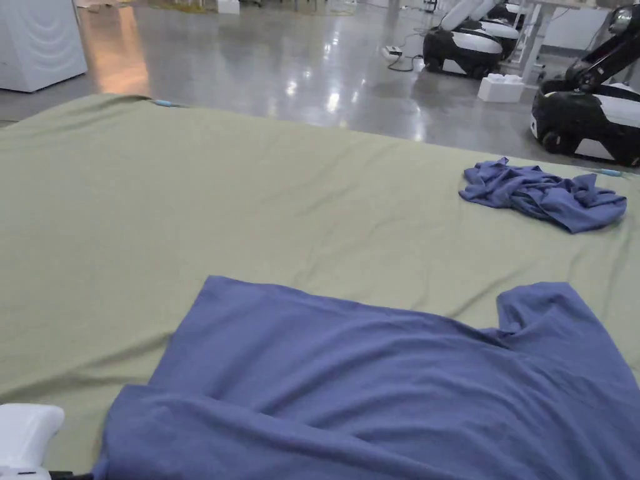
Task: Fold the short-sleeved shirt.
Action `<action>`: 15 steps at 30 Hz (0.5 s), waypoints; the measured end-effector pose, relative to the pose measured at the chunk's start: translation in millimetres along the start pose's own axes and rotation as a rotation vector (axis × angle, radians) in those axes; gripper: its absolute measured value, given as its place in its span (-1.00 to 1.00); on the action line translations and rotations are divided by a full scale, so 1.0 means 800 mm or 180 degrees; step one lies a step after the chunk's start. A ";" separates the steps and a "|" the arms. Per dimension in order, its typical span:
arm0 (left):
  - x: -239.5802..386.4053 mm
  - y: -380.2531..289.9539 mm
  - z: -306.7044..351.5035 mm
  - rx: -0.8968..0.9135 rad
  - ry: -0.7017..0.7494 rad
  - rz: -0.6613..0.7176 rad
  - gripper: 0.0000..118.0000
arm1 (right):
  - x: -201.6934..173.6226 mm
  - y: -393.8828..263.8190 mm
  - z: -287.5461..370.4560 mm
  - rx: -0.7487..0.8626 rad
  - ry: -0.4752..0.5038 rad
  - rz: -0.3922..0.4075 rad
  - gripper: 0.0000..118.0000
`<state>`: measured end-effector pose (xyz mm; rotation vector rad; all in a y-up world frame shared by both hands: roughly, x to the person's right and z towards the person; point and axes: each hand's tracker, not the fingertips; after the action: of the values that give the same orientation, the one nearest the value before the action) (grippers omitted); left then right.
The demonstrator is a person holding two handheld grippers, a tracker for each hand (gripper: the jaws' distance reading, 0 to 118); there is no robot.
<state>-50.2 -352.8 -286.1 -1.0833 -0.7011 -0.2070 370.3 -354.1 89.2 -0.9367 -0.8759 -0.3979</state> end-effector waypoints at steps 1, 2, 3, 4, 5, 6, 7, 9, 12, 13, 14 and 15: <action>-0.003 -0.006 -0.012 -0.0061 0.0061 0.0025 -0.85 | -0.001 -0.005 -0.008 -0.0002 0.0018 -0.0032 -0.84; -0.007 -0.010 -0.019 -0.0084 0.0035 0.0069 -0.85 | -0.004 -0.009 -0.015 -0.0006 0.0029 -0.0040 -0.83; -0.011 -0.012 -0.023 -0.0005 -0.0027 0.0126 -0.85 | -0.007 -0.012 -0.024 -0.0004 0.0033 -0.0018 -0.71; -0.012 -0.012 -0.021 0.0072 -0.0058 0.0168 -0.84 | -0.009 -0.014 -0.027 0.0027 0.0024 0.0012 -0.55; -0.012 -0.011 -0.013 0.0151 -0.0127 0.0231 -0.77 | -0.011 -0.016 -0.025 0.0141 -0.0075 0.0106 -0.39; -0.013 -0.013 -0.002 0.0254 -0.0151 0.0268 -0.60 | -0.012 -0.016 -0.016 0.0186 -0.0164 0.0151 -0.03; -0.014 -0.015 0.012 0.0397 -0.0118 0.0296 -0.48 | -0.011 -0.015 -0.004 0.0187 -0.0169 0.0124 0.20; -0.019 -0.019 0.052 0.0754 -0.0108 0.0469 -0.03 | -0.005 -0.011 0.042 0.0404 0.0063 -0.0044 0.45; -0.027 -0.033 0.095 0.1002 -0.0175 0.0692 0.39 | -0.012 -0.013 0.103 0.0932 0.0419 -0.0153 0.69; -0.028 -0.035 0.103 0.0943 -0.0189 0.0707 0.34 | -0.017 -0.013 0.109 0.0922 0.0474 -0.0146 0.68; -0.027 -0.037 0.107 0.0772 -0.0197 0.0730 0.18 | -0.019 -0.016 0.109 0.0845 0.0513 -0.0098 0.60; -0.024 -0.040 0.108 0.0684 -0.0209 0.0659 -0.36 | -0.026 -0.018 0.105 0.0742 0.0545 -0.0018 0.12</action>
<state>-116.4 -297.1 -249.9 -0.9517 -0.6486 0.0804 308.5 -293.5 104.8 -0.6751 -0.7503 -0.3664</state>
